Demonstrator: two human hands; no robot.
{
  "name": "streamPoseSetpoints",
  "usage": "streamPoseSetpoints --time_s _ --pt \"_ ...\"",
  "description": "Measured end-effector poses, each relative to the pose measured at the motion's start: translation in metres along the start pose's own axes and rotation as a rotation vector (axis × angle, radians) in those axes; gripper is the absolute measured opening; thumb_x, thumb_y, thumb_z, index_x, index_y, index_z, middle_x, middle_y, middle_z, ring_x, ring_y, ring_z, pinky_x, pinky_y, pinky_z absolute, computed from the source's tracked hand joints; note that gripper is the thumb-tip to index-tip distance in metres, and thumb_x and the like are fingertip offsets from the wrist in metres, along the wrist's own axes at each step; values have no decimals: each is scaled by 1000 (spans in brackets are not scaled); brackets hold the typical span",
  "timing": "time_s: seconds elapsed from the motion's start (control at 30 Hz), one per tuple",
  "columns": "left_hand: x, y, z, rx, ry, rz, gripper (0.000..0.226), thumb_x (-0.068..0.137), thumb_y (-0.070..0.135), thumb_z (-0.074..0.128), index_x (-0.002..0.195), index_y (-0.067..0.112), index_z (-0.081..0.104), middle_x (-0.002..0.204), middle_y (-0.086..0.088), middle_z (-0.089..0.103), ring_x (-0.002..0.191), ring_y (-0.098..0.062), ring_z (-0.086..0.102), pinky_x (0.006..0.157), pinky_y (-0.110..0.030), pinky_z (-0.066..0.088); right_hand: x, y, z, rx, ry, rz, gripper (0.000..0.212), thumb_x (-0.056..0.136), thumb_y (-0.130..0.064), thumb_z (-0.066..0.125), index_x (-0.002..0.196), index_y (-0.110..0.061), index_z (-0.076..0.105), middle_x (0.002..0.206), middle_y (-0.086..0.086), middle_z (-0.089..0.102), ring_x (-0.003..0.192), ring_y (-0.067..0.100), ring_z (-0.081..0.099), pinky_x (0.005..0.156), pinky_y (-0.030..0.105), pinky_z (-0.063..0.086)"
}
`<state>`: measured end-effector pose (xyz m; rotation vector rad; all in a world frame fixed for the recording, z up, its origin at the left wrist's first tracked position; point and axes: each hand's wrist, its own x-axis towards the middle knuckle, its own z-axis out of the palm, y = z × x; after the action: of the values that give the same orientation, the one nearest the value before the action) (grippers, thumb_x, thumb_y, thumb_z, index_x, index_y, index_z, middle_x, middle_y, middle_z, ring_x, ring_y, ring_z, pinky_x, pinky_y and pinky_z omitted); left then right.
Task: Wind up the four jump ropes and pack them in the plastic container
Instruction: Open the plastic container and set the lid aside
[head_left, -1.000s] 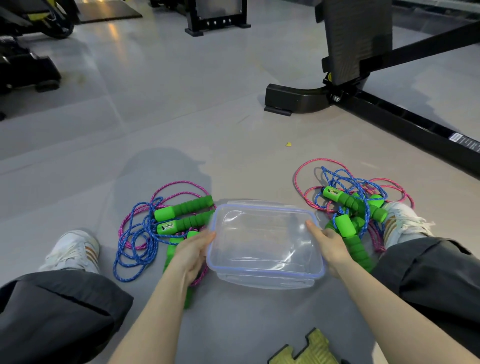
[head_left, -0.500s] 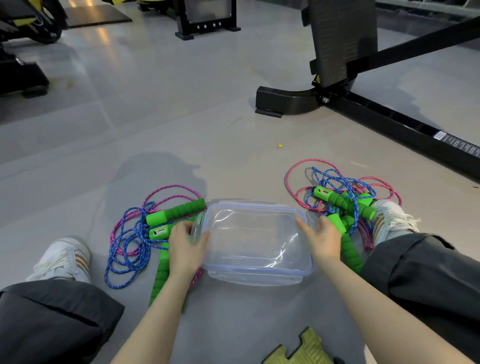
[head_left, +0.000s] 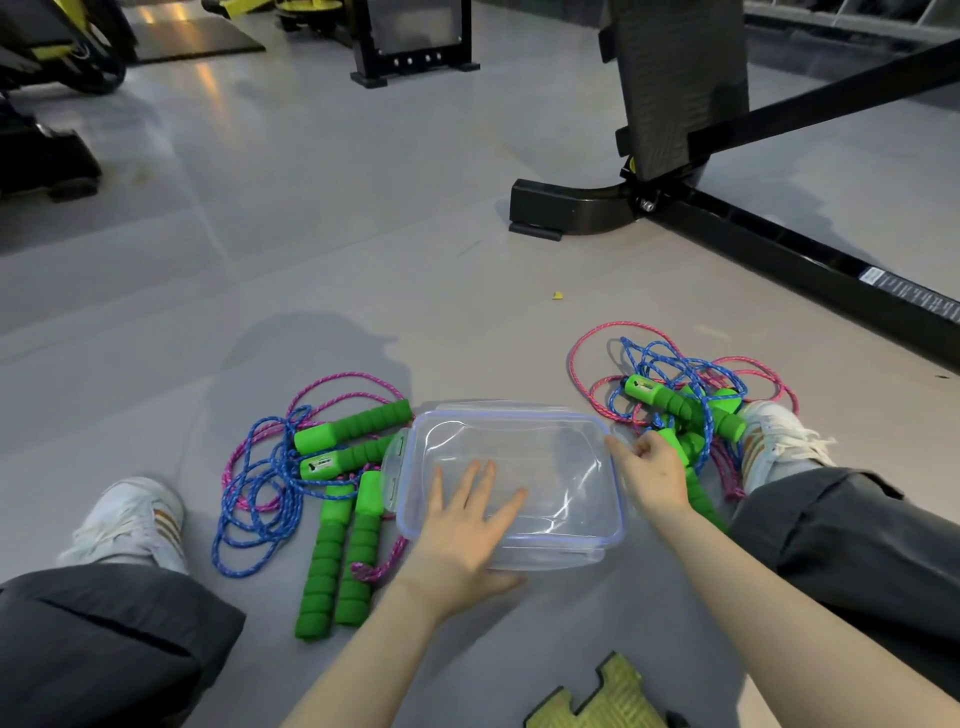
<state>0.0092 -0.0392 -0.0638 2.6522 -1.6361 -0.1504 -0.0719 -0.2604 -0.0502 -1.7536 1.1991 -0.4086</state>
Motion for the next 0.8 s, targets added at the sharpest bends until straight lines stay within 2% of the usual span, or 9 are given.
streamPoseSetpoints --time_s 0.03,0.1,0.27,0.4,0.43,0.53,0.63,0.7,0.8 --pt "-1 2 3 -12 -14 -14 84 65 71 32 136 27 41 139 -18 49 132 -30 42 97 -62 35 0 1 -1 29 -16 22 37 82 -26 66 63 -14 36 63 4 42 57 21 37 56 31 32" --pt "0 3 6 7 5 4 70 76 69 30 130 26 43 128 -16 60 120 -33 56 85 -61 48 -2 1 -3 133 -28 57 37 83 -29 65 63 -15 38 63 7 45 58 23 40 59 31 35" --pt "3 5 -2 -62 203 -42 73 95 65 9 130 23 58 126 -14 61 115 -36 59 85 -60 46 -3 0 -15 489 -154 183 37 95 -44 40 92 -17 64 92 7 67 80 22 60 74 34 46" --pt "5 6 -29 -394 482 -107 67 94 64 24 135 19 53 134 -15 55 124 -35 51 97 -54 42 -4 6 1 40 -302 83 30 94 -32 49 121 -18 54 128 11 55 109 26 54 95 36 42" --pt "6 4 -36 -547 541 -160 67 91 64 31 136 19 51 138 -11 52 129 -29 47 104 -47 39 -8 7 6 -104 -327 65 37 93 -30 54 125 -11 51 124 10 54 111 27 53 96 34 41" --pt "8 -6 -63 -948 644 -308 62 85 59 42 134 23 52 137 6 53 130 -7 44 110 -27 32 -10 11 13 -339 -246 -30 13 91 -13 48 97 -4 55 100 18 59 89 29 53 83 35 44" --pt "9 -26 -90 -1105 684 -367 38 94 49 46 114 22 62 118 1 64 109 -10 56 93 -20 40 -1 7 5 -350 -196 -89 27 90 -8 47 115 -6 59 113 20 63 103 32 58 90 35 43" --pt "10 -41 -100 -1231 655 -442 28 100 40 39 111 26 60 115 1 64 103 -9 58 91 -22 43 6 -3 -2 -201 -199 -157 25 91 -9 50 114 -12 61 116 11 65 100 24 60 93 36 44" --pt "13 -64 -100 -1514 515 -578 41 99 49 29 119 28 59 113 3 65 99 -15 64 95 -46 48 12 -26 -13 -36 -284 -348 25 93 -3 49 90 -26 59 95 -5 63 85 9 58 87 36 47"
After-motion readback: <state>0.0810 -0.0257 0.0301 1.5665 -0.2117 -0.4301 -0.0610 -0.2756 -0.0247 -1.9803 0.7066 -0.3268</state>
